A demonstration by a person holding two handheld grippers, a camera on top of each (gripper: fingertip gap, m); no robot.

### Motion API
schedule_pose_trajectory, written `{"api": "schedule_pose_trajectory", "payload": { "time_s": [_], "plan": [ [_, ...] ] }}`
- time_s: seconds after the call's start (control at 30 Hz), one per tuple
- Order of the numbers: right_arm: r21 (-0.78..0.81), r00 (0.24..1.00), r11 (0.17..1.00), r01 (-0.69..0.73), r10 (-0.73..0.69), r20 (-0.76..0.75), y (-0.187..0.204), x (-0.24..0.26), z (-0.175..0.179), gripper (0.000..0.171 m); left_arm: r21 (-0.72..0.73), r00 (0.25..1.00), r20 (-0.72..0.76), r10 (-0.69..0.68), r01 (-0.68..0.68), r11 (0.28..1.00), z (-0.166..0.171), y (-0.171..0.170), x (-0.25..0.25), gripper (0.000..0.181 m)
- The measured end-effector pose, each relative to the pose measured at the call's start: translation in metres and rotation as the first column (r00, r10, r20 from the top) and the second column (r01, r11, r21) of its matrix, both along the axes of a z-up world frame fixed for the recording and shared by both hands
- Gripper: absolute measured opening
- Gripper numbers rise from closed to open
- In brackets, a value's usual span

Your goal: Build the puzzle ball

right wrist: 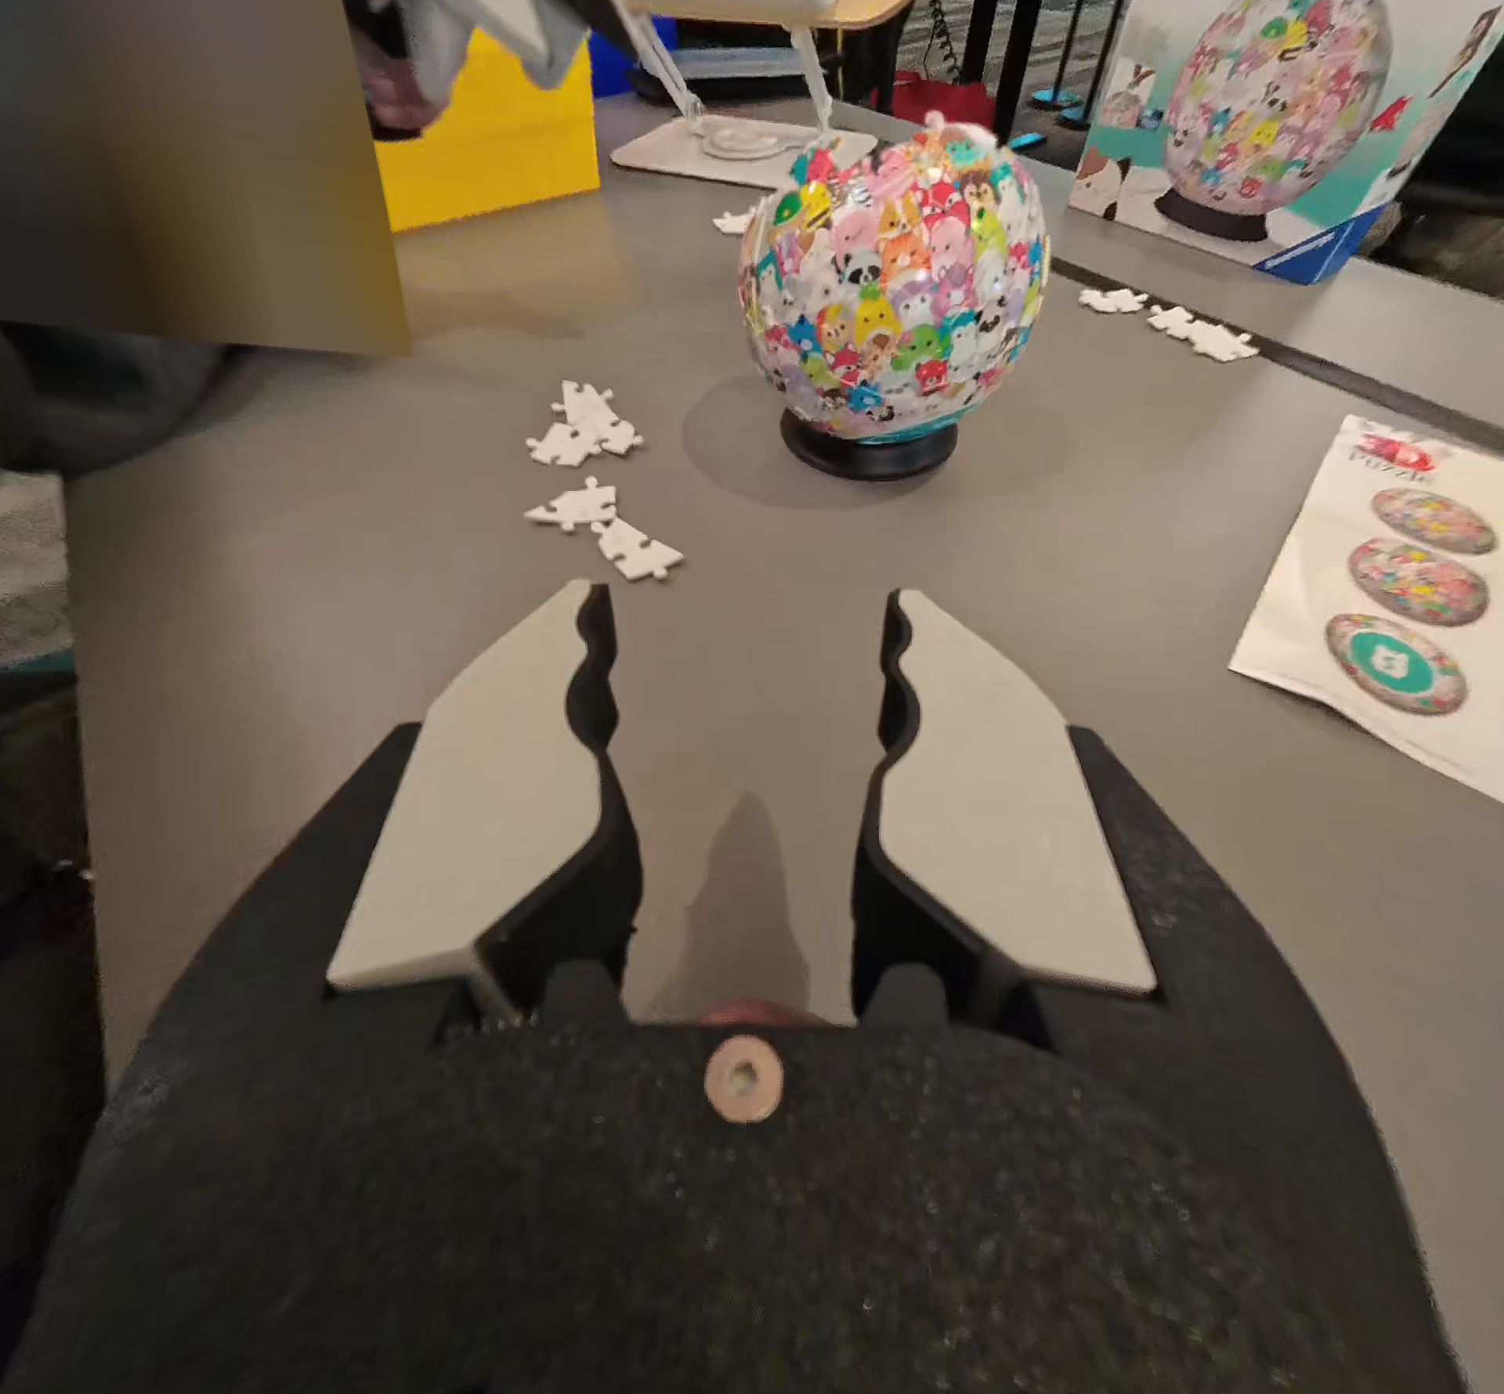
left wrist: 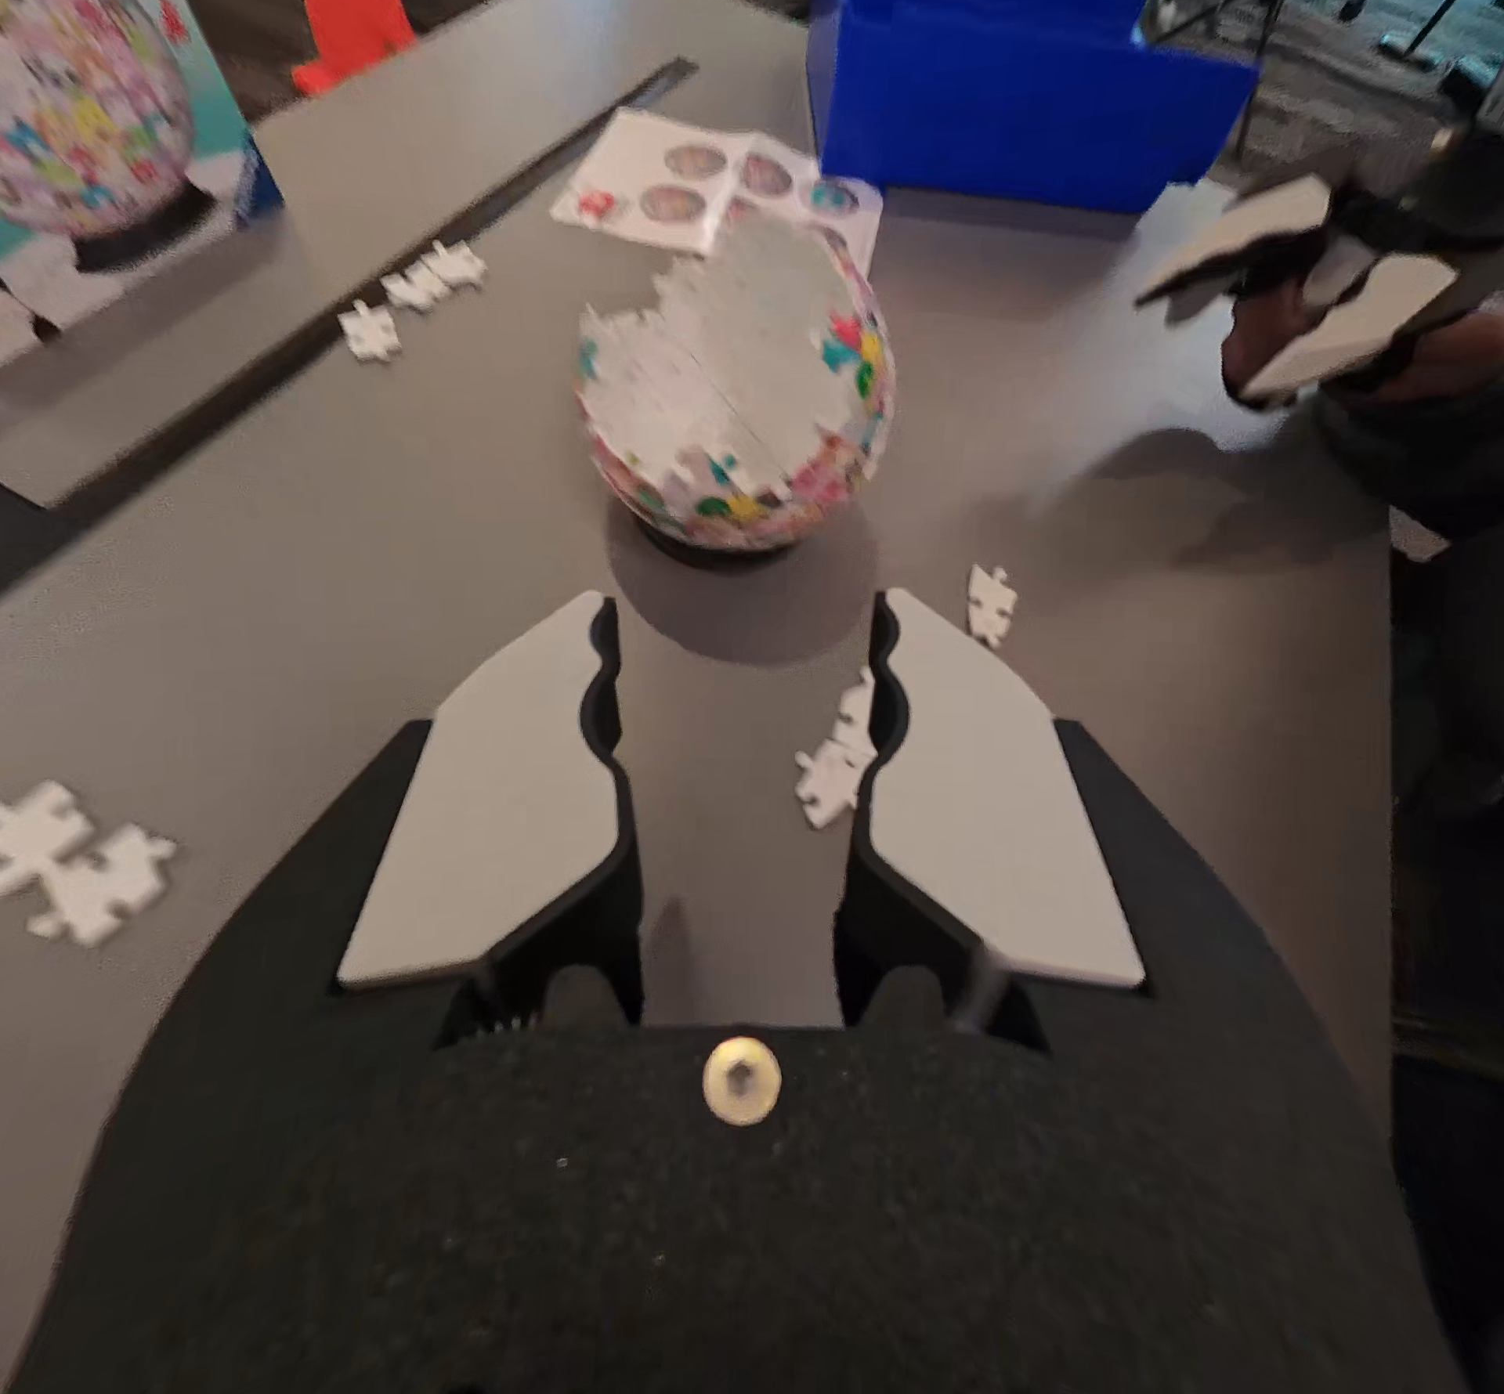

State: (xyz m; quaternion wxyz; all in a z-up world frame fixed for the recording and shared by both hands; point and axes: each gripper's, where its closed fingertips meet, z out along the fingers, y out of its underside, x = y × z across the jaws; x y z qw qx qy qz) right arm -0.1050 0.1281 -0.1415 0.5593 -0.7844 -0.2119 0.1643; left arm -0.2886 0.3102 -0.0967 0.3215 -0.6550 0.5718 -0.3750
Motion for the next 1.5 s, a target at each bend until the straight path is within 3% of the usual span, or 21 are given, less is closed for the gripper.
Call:
{"api": "schedule_pose_trajectory", "payload": {
  "time_s": [0.13, 0.27, 0.53, 0.7, 0.73, 0.97, 1.13, 1.3, 1.5],
  "plan": [
    [0.063, 0.997, 0.998, -0.017, 0.012, 0.082, 0.000, -0.006, 0.006, 0.057, 0.030, 0.993, -0.114, -0.037, 0.040, 0.999, -0.061, -0.055, -0.005, 0.060],
    [0.005, 0.996, 0.999, -0.051, 0.050, 0.079, 0.000, -0.016, -0.005, 0.058, 0.066, 0.942, -0.319, -0.104, 0.132, 0.989, -0.115, -0.069, -0.008, 0.058],
    [-0.026, 0.991, 0.998, -0.050, 0.053, 0.126, 0.003, -0.019, -0.018, 0.053, 0.086, 0.920, -0.378, -0.103, 0.145, 0.986, -0.131, -0.050, -0.015, 0.054],
    [-0.054, 0.995, 0.998, -0.038, 0.043, 0.089, 0.004, -0.015, -0.021, 0.052, 0.102, 0.926, -0.362, -0.103, 0.149, 0.983, -0.131, -0.048, -0.014, 0.038],
    [-0.056, 0.996, 0.998, -0.038, 0.043, 0.081, 0.004, -0.015, -0.021, 0.052, 0.108, 0.926, -0.363, -0.102, 0.150, 0.983, -0.131, -0.049, -0.014, 0.027],
    [-0.080, 0.994, 0.994, -0.070, 0.076, 0.074, 0.003, -0.023, -0.025, 0.048, 0.308, 0.924, -0.379, 0.055, 0.070, 0.949, -0.120, -0.041, -0.023, 0.025],
    [-0.167, 0.959, 0.960, -0.223, 0.186, -0.212, 0.008, -0.069, -0.018, 0.045, 0.411, 0.956, -0.213, 0.202, -0.100, 0.906, -0.071, -0.042, -0.029, 0.025],
    [-0.272, 0.778, 0.852, -0.447, 0.220, -0.589, 0.019, -0.130, -0.005, 0.043, 0.381, 0.976, -0.076, 0.204, -0.160, 0.911, -0.047, -0.085, -0.016, 0.024],
    [-0.350, 0.717, 0.801, -0.486, 0.136, -0.684, 0.019, -0.143, -0.012, 0.043, 0.392, 0.990, 0.028, 0.137, -0.137, 0.910, -0.029, -0.128, 0.003, 0.024]
  ]
}}
